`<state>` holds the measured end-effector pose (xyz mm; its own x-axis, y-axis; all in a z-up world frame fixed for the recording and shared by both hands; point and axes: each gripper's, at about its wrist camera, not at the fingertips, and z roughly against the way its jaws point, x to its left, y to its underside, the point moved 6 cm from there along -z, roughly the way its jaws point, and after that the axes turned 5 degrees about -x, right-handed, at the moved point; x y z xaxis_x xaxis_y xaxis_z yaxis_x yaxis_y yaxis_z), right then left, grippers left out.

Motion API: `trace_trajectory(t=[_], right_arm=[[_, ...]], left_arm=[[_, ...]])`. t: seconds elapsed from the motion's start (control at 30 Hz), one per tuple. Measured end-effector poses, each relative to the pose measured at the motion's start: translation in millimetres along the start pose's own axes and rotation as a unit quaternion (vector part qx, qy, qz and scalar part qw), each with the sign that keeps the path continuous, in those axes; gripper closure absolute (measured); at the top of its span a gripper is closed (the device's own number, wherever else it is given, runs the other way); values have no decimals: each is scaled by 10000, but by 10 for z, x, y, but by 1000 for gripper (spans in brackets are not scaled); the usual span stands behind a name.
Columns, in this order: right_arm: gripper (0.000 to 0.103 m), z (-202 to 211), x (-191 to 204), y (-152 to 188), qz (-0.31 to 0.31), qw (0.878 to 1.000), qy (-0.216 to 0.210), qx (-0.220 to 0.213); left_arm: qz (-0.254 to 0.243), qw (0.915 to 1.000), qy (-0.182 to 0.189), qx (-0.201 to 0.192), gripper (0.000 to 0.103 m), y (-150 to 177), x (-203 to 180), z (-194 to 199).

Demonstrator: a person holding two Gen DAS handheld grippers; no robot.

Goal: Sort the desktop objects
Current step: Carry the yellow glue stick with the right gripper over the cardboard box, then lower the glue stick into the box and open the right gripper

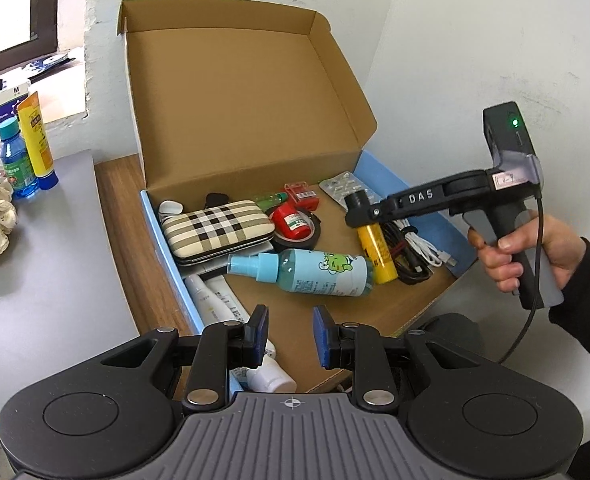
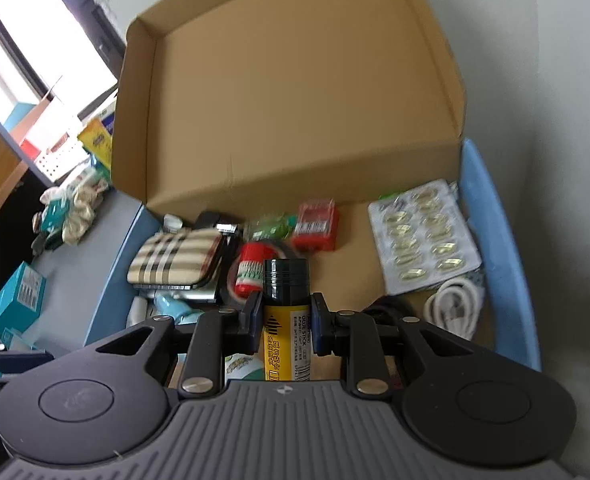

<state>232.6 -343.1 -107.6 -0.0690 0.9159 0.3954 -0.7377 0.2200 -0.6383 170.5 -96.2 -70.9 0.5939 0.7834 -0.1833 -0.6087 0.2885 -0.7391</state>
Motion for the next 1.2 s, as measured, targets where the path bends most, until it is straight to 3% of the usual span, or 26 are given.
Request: trace_trajectory(t=[0.7,1.2], right_arm=[[75,-226,315,429,-838,9892,-931,760],[75,-433,476,506,-1117,9882,-803,669]], left_arm=[[208,9997,-121,-93,75,50,172,123],[660,9962,-463,-324,70,210,535,407]])
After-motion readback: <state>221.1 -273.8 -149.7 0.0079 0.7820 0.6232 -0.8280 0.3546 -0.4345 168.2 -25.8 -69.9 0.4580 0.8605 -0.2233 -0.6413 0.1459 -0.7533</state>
